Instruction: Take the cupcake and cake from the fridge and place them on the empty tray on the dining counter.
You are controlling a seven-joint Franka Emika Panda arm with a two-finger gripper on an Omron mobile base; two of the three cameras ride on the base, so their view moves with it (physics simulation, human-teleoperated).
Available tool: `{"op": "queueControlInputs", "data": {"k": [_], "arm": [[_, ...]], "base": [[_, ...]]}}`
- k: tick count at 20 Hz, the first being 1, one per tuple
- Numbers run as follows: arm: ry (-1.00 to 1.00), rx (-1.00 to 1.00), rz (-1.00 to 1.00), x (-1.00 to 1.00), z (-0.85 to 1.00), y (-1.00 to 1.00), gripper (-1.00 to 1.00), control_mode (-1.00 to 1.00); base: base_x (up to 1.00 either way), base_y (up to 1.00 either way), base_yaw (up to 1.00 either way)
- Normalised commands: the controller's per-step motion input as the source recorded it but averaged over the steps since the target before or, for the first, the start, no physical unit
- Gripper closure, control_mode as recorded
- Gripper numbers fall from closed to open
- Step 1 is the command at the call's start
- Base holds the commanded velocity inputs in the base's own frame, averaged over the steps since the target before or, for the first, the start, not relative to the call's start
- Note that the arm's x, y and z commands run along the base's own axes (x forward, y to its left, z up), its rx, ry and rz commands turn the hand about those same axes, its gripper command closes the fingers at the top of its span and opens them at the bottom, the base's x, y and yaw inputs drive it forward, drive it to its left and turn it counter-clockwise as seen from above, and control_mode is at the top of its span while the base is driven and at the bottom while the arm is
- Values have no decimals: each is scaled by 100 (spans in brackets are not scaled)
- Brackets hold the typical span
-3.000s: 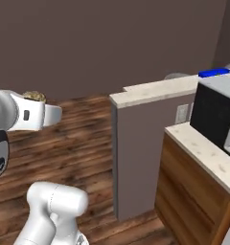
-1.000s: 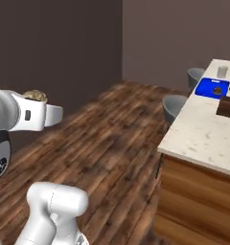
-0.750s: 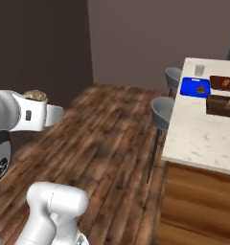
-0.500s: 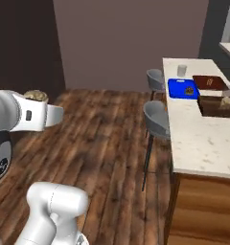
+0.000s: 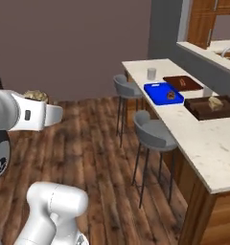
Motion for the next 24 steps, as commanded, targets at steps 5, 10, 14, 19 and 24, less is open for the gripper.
{"op": "queueControlInputs", "data": {"k": [5, 10, 14, 19, 24], "arm": [[0, 0, 0, 0, 0, 0, 100, 100], [0, 0, 0, 0, 0, 0, 100, 100], [0, 0, 0, 0, 0, 0, 100, 100], [0, 0, 0, 0, 0, 0, 100, 100], [0, 0, 0, 0, 0, 0, 100, 100]], "base": [[100, 100, -56], [100, 100, -53], [100, 100, -53], [100, 100, -53], [100, 100, -49]]}}
